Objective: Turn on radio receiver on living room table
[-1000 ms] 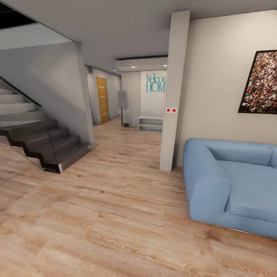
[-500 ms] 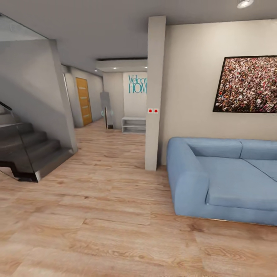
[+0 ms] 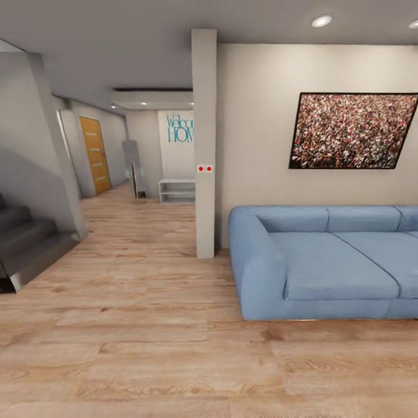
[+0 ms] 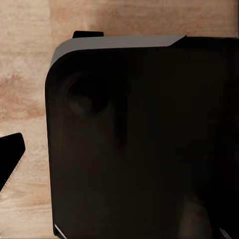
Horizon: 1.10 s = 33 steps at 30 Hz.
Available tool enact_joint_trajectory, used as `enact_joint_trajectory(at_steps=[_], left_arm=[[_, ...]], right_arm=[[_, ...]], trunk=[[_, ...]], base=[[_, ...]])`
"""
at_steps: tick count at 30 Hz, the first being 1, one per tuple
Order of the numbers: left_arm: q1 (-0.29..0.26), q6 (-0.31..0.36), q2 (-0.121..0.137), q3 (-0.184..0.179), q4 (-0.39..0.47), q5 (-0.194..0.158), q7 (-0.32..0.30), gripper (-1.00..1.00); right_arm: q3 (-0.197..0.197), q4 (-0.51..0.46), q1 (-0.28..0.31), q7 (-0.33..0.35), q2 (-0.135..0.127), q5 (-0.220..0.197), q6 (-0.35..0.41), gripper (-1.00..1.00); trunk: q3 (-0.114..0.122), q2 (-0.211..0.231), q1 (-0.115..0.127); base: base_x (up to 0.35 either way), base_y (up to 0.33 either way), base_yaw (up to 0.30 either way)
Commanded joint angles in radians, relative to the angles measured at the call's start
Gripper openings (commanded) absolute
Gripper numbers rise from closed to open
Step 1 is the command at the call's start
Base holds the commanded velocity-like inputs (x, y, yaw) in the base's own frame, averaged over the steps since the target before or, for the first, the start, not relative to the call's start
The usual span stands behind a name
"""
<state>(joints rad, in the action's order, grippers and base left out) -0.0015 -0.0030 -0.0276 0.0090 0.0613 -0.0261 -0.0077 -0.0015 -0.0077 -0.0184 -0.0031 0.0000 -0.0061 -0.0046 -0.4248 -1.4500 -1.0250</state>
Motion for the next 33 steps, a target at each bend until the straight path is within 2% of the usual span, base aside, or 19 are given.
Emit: enact_joint_trajectory(at_steps=[1, 33], left_arm=[[0.0, 0.0, 0.0, 0.0, 0.0, 0.0, 0.0, 1.0], [0.0, 0.0, 0.0, 0.0, 0.0, 0.0, 0.0, 1.0]], right_arm=[[0.0, 0.0, 0.0, 0.0, 0.0, 0.0, 0.0, 1.0], [0.0, 0.0, 0.0, 0.0, 0.0, 0.0, 0.0, 1.0]], trunk=[[0.001, 0.0, 0.0], [0.017, 0.0, 0.0]], base=[[0.0, 0.0, -0.286], [0.0, 0.0, -0.286]])
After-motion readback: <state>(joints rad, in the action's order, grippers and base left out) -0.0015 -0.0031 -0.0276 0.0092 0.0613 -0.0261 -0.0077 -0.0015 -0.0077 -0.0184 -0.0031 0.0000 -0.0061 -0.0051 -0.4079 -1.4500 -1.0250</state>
